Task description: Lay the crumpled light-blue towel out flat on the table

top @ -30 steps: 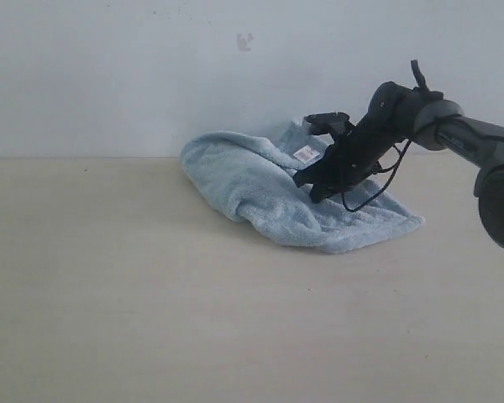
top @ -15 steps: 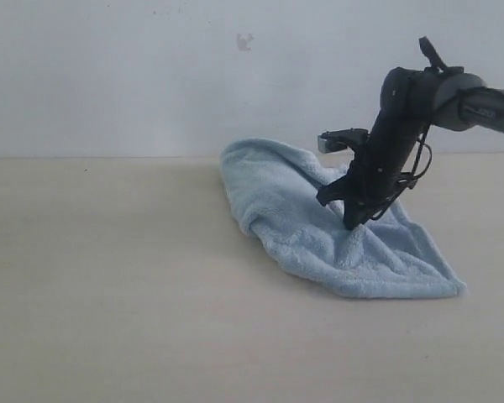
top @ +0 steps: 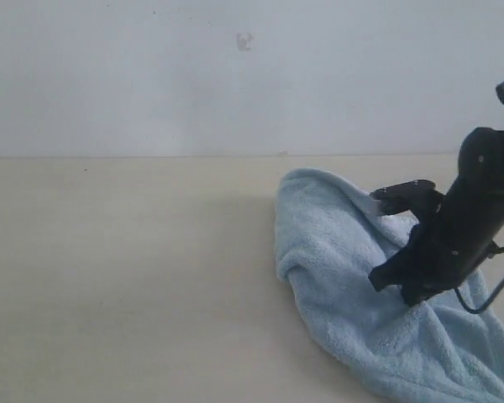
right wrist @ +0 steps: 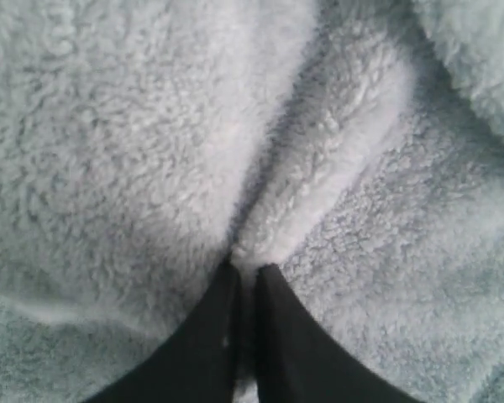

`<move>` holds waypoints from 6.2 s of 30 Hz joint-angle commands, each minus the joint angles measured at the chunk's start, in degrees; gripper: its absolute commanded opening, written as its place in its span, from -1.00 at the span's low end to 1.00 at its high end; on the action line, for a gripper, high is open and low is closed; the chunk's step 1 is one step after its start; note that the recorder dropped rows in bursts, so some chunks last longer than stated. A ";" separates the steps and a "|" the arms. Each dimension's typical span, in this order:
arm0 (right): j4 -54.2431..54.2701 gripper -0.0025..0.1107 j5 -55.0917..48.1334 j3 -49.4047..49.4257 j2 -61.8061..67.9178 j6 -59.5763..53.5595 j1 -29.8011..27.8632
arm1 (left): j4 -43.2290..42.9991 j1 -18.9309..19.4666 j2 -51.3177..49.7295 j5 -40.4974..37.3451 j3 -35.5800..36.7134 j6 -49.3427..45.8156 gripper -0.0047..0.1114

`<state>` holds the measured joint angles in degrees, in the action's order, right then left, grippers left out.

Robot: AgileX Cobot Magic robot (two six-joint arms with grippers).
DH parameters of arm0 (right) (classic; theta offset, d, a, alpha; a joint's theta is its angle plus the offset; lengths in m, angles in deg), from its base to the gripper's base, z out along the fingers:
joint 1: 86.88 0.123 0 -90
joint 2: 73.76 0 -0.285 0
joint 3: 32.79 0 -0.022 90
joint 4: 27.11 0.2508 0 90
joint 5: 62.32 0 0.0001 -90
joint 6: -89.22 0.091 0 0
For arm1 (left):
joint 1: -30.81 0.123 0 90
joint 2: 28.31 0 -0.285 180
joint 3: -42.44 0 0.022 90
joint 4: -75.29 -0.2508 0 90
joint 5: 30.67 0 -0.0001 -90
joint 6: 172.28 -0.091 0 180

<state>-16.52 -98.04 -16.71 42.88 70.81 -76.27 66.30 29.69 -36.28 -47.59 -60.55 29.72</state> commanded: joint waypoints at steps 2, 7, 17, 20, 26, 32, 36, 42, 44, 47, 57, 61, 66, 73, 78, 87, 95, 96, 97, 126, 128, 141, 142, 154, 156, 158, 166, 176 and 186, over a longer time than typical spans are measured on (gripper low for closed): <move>-0.75 -0.52 5.83 5.32 -8.98 0.81 -0.29 | -0.01 -0.25 0.19 0.59 0.21 0.47 -0.85; -2.12 0.32 9.66 5.08 -12.58 4.04 -0.40 | -0.01 -0.25 0.19 0.59 0.21 0.47 -0.85; -5.19 0.02 13.37 -0.07 -8.61 8.87 -9.65 | -2.83 -0.25 0.19 0.56 0.21 0.47 -0.85; -5.19 0.02 9.00 -5.26 -4.24 7.42 -11.57 | -2.83 -0.25 0.19 0.56 0.21 0.47 -0.85; -5.19 0.02 4.63 -16.83 6.52 6.25 -11.43 | -2.83 -0.25 0.19 0.56 0.21 0.47 -0.85; -5.38 0.02 0.80 -25.88 14.42 4.65 -10.61 | -2.83 -0.25 0.19 0.56 0.21 0.47 -0.85; -5.60 0.02 0.66 -28.01 17.12 4.37 -9.92 | -2.83 -0.25 0.19 0.56 0.21 0.47 -0.85; -5.76 0.02 0.71 -28.43 18.72 3.23 -9.25 | -2.83 -0.25 0.19 0.56 0.21 0.47 -0.85; -5.76 0.02 0.40 -28.43 18.95 3.23 -9.25 | -2.83 -0.25 0.19 0.56 0.21 0.47 -0.85; -5.76 0.01 -0.01 -28.43 19.29 3.23 -9.25 | -2.83 -0.25 0.19 0.56 0.21 0.47 -0.85; -5.52 -0.81 -4.40 -28.43 19.53 3.43 -9.25 | -2.83 -0.25 0.19 0.56 0.21 0.47 -0.85; -4.96 -0.81 -5.30 -28.43 16.95 5.30 -9.25 | -2.83 -0.25 0.19 0.56 0.21 0.47 -0.85; -4.96 -0.81 -4.28 -28.43 8.62 7.39 -9.25 | -2.83 -0.25 0.19 0.56 0.21 0.47 -0.85; -4.96 -0.81 -3.98 -28.43 -7.11 9.02 -9.25 | -2.83 -0.25 0.19 0.56 0.21 0.47 -0.85; -5.11 -0.81 -6.01 -28.43 -17.60 9.01 -9.25 | -2.83 -0.25 0.19 0.56 0.21 0.47 -0.85; -7.21 -0.81 -15.07 -28.43 -34.57 7.10 -9.25 | -2.83 -0.25 0.19 0.56 0.21 0.47 -0.85; 4.45 -0.81 -20.68 -28.43 -49.25 0.72 -6.53 | -2.78 -0.12 0.19 0.56 0.21 0.47 -0.85; 4.06 -0.81 -21.62 -28.43 -49.39 0.72 -4.81 | -2.78 -0.12 0.19 0.56 0.21 0.47 -0.85; 3.39 -0.81 -22.74 -28.43 -49.39 0.72 -3.35 | -2.78 -0.12 0.19 0.56 0.21 0.47 -0.85; -8.38 -0.81 -23.24 -28.43 -63.65 4.12 0.13 | 61.41 -3.63 0.19 -2.44 -5.61 -30.24 -0.85; -8.26 -0.81 -23.24 -28.43 -63.63 4.12 1.54 | 72.73 -3.62 0.19 -5.09 -7.56 -46.31 -0.85; -0.61 -0.81 -16.53 -28.83 -59.98 -2.97 2.67 | 108.93 -3.62 -29.49 -20.86 -12.79 -109.41 0.11; 1.24 -0.81 -17.04 -28.96 -59.04 -3.88 2.67 | 108.93 -3.62 -33.34 -22.02 -14.29 -111.89 0.17; 9.83 -0.81 -23.78 -28.96 -57.18 -10.77 2.67 | 108.93 -3.62 -82.50 -42.27 -33.63 -132.20 0.18; 12.36 -0.81 -25.01 -28.96 -57.18 -12.32 2.67 | 108.93 -4.35 -88.18 -47.05 -37.28 -134.14 0.18; 14.51 -0.81 -25.55 -28.96 -57.18 -13.65 2.67 | 108.93 -6.25 -92.88 -49.19 -40.74 -135.93 0.18; 15.13 -0.81 -25.20 -28.96 -56.78 -14.81 2.67 | 106.81 -16.89 -103.98 -46.13 -51.32 -142.20 0.18; 16.73 -0.81 -24.08 -28.96 -56.64 -14.65 2.55 | 107.38 -25.84 -108.17 -47.08 -53.35 -144.29 0.18; 18.04 -0.81 -24.45 -28.96 -56.64 -14.65 2.55 | 108.93 -34.21 -108.45 -37.51 -59.32 -144.27 0.18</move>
<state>0.48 -123.28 -45.17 -13.77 56.39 -73.70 174.31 -2.33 -144.72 -87.53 -118.13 -114.17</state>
